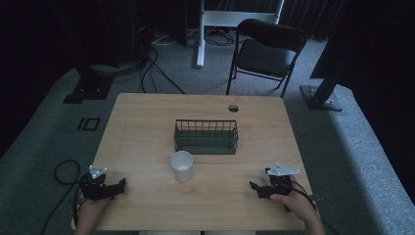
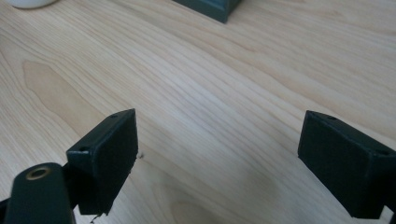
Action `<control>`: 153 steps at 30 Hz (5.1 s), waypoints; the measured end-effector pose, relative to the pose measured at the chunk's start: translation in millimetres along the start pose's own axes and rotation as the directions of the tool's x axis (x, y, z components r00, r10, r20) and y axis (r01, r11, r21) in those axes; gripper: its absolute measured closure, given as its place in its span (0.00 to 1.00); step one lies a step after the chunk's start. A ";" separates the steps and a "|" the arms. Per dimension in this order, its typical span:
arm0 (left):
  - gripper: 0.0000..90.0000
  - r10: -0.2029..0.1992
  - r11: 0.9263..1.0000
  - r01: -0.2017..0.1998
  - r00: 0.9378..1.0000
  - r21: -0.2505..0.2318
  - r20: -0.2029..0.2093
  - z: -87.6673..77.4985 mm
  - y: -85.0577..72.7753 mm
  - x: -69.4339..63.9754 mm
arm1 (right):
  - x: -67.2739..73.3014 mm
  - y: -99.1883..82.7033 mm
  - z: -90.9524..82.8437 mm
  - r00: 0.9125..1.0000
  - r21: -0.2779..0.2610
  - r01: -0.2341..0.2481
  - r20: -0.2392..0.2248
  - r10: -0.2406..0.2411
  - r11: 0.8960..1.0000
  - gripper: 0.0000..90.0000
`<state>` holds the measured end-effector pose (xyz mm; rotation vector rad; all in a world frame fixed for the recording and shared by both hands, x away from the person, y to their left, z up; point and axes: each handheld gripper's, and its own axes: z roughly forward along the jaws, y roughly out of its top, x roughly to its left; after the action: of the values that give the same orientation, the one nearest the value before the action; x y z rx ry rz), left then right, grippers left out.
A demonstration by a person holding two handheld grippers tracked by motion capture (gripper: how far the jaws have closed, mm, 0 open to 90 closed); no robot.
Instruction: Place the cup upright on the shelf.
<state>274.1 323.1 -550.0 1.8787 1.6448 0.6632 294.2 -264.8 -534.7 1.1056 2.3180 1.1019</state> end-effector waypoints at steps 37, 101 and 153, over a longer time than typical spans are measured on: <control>0.01 0.000 1.000 0.000 1.000 0.000 0.000 0.0 0.0 0.0 | 51.8 40.6 30.4 0.983 -0.059 0.111 -0.138 -0.119 0.992 0.13; 0.01 0.000 1.000 0.000 1.000 0.000 0.000 0.0 0.0 0.1 | 143.2 113.8 111.1 0.935 -0.212 0.184 -0.262 -0.237 0.960 0.14; 0.01 -0.002 1.000 0.002 1.000 0.000 0.001 0.0 0.0 0.0 | 155.1 147.8 114.7 0.947 -0.281 0.153 -0.231 -0.222 0.947 0.22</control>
<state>274.1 323.1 -549.9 1.8770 1.6457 0.6619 336.8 -29.6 -491.1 0.6589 2.3217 1.4980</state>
